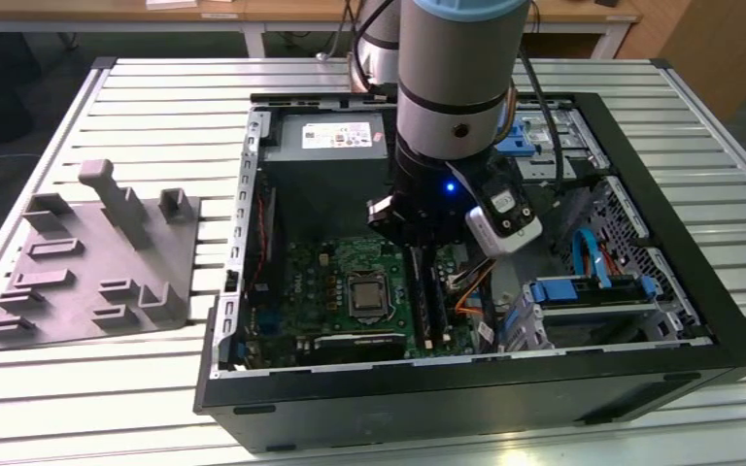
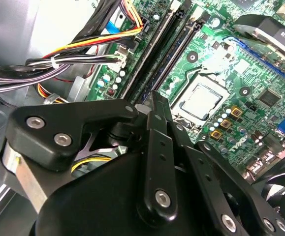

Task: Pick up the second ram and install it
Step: 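Insert the second ram into the second slot, then press down the second ram until it locks into place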

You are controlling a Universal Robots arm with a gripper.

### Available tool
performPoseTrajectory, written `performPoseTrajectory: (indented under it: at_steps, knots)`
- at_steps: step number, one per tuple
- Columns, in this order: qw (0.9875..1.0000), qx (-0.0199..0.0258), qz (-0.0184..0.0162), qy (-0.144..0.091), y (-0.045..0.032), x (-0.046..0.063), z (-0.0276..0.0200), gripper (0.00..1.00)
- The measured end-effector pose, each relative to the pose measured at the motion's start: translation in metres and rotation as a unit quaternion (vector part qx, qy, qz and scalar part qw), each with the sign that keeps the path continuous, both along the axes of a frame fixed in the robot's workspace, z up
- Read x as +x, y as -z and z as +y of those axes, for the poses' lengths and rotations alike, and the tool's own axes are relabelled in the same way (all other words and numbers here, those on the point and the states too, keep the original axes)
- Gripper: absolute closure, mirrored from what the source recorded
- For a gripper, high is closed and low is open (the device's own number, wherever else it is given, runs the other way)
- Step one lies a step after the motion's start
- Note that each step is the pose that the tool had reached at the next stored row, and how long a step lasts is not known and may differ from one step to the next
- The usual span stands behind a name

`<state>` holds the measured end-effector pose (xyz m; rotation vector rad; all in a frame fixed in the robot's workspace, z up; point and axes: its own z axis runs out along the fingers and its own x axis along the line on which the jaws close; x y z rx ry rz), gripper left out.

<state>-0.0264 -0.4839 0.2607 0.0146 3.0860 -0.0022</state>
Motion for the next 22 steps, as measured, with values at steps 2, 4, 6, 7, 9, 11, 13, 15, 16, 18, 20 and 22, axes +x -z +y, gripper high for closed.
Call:
performPoseTrajectory:
  at_steps: [2,4,6,7,9,11,13,15,16,18,20,22]
  knots:
    - [1.0,0.0001,0.0,0.0,0.0,0.0,0.0,0.9]
    - [1.0,0.0001,0.0,0.0,0.0,0.0,0.0,0.9]
    - [1.0,0.0001,0.0,0.0,0.0,0.0,0.0,0.9]
    - [1.0,0.0001,0.0,0.0,0.0,0.0,0.0,0.9]
    - [1.0,0.0001,0.0,0.0,0.0,0.0,0.0,0.9]
    - [1.0,0.0003,0.0,0.0,0.0001,0.0,0.0002,0.9]
    - [1.0,0.0025,0.0,0.0,0.0008,0.0,0.0019,0.9]
    - [1.0,0.0067,0.0,0.0,0.0024,0.0,0.0051,0.9]
    - [1.0,0.0083,0.0,0.0,0.0033,0.0,0.0076,0.9]
    - [0.9999,0.0101,-0.0001,0.0,0.0063,0.0,0.014,0.9]
    - [0.9999,0.0102,0.0,0.0,0.01,0.0,0.0232,0.9]
    - [0.9999,0.0102,0.0,0.0,0.0136,0.0,0.0299,0.9]
